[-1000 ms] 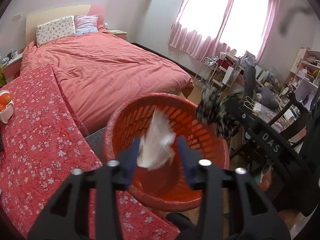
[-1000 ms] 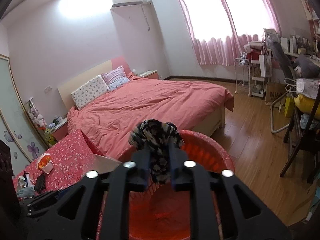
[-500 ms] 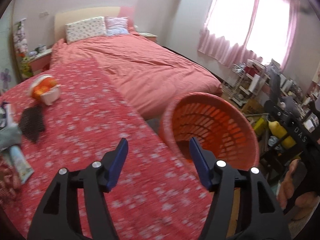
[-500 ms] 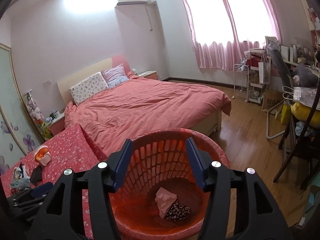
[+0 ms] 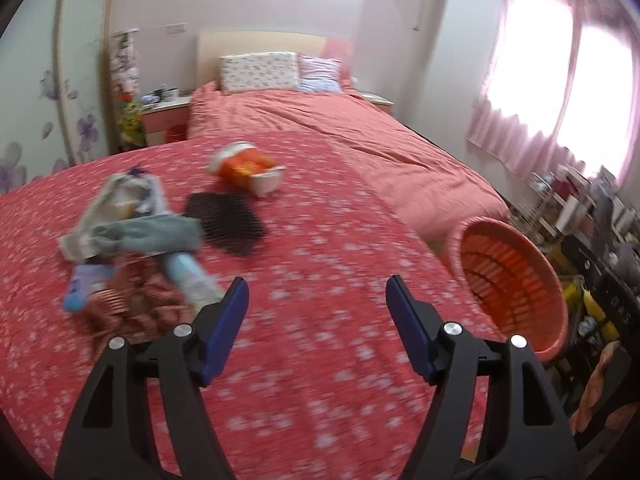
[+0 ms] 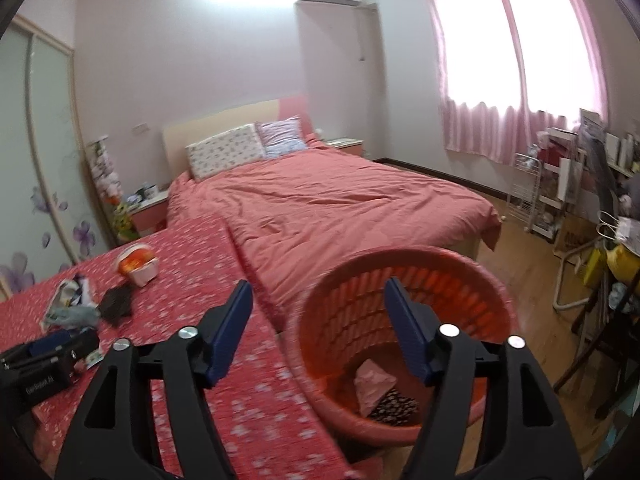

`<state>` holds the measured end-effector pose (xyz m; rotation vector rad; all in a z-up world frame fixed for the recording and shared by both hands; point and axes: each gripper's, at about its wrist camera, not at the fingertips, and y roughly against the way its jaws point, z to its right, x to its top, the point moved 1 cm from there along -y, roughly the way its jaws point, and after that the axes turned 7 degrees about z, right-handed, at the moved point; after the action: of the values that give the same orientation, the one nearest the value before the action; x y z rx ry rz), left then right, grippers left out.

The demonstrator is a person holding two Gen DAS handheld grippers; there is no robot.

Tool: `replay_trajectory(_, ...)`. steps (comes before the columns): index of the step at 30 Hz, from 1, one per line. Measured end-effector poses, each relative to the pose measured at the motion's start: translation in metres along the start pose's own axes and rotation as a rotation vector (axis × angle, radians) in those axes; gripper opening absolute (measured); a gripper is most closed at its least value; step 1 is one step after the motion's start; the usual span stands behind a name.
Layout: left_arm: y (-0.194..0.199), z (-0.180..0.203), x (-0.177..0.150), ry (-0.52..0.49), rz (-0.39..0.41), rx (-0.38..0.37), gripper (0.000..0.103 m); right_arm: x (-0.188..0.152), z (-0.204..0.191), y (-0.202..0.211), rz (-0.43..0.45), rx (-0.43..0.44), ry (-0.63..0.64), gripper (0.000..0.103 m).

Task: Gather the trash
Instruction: 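Return to the bed and grasp the brown plaid scrunchie with the left tool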

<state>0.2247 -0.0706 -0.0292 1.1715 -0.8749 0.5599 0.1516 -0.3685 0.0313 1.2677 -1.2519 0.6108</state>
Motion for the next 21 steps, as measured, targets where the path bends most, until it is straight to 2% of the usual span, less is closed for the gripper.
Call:
replay_trajectory(8, 0.031, -0.069, -0.008, 0.070, 0.035, 0.120, 0.070, -0.017, -0.049, 0.005, -0.032, 0.078, 0.068, 0.076)
replay_trajectory(13, 0.031, -0.102, -0.018, 0.104, 0.011, 0.176, 0.069, -0.026, -0.074, 0.008, -0.061, 0.117, 0.098, 0.076)
replay_trajectory(21, 0.009, -0.117, -0.025, 0.128, -0.037, 0.184, 0.053, -0.037, -0.101, 0.008, -0.093, 0.148, 0.138, 0.076)
